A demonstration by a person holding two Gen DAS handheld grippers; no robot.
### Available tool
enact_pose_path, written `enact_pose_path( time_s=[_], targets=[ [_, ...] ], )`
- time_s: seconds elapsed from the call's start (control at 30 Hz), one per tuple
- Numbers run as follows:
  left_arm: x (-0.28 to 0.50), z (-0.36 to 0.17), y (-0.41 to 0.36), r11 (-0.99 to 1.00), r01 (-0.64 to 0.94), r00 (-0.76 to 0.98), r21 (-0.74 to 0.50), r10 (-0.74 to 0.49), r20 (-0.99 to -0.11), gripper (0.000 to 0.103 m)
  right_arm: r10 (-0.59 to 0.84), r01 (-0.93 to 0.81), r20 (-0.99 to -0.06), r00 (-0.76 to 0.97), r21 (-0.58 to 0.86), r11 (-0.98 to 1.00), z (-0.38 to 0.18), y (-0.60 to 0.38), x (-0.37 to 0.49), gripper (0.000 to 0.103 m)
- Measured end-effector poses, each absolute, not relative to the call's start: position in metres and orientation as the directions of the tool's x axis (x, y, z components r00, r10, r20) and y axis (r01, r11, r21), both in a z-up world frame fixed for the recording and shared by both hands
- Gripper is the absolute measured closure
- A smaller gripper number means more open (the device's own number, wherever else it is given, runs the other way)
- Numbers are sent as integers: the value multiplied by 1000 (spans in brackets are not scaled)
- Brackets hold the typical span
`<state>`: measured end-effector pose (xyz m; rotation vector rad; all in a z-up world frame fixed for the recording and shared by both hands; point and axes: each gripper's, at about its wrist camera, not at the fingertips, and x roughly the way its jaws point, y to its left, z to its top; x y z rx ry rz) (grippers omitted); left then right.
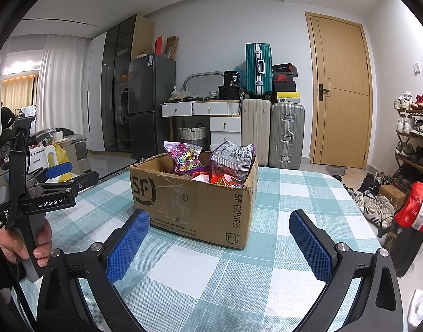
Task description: Organize snacks
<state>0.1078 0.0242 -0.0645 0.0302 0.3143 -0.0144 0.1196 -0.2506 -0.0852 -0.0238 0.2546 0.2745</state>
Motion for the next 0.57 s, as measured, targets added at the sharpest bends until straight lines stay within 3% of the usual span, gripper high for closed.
enact_pose_path(
  time_s=[0.57],
  targets=[
    [108,-65,27,1000,0,952,21,7,-306,1,265,-271,-252,931,12,963,-85,-251,119,0]
  ],
)
